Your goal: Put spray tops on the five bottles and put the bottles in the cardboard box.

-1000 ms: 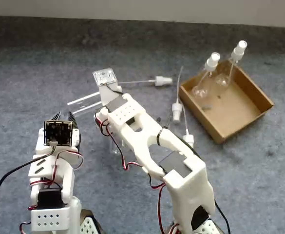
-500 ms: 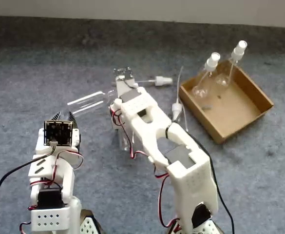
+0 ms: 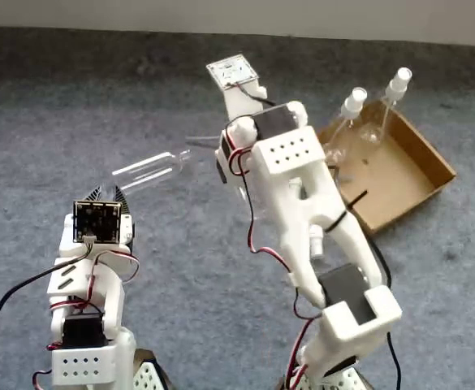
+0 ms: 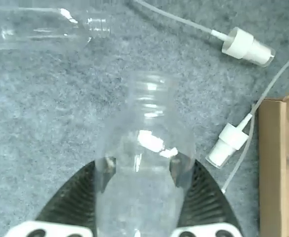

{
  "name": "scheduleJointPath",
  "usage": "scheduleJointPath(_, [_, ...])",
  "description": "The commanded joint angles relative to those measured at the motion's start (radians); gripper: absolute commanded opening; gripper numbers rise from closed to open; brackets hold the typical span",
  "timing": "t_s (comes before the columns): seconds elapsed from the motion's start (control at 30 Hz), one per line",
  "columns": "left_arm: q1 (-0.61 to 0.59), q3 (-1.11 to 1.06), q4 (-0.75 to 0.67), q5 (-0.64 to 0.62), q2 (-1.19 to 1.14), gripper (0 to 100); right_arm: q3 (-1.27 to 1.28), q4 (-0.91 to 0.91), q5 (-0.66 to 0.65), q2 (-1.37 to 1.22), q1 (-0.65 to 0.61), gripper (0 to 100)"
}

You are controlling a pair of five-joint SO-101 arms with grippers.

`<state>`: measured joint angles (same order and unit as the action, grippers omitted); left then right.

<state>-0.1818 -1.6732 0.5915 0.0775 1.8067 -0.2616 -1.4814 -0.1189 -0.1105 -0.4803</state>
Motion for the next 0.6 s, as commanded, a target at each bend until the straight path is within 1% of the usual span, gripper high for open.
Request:
scheduleJointPath(0.0, [0.027,-0.021,-0.015,0.005,0.008,4,-0.018,-0.058,-0.043,0.147,0.021,0.9])
scheduleJointPath(0.3, [0.044,-0.021,-0.014,0.006,0.007,4,0.064,-0.107,-0.043,0.426,0.062,1.0])
scheduleJointPath(0.5, [0.045,-0.021,-0.014,0.006,0.007,4,0.268,-0.108,-0.046,0.616,0.105,1.0])
scheduleJointPath(0.57, [0.045,-0.021,-0.014,0.006,0.007,4,0.343,-0.104,-0.091,0.659,0.105,1.0])
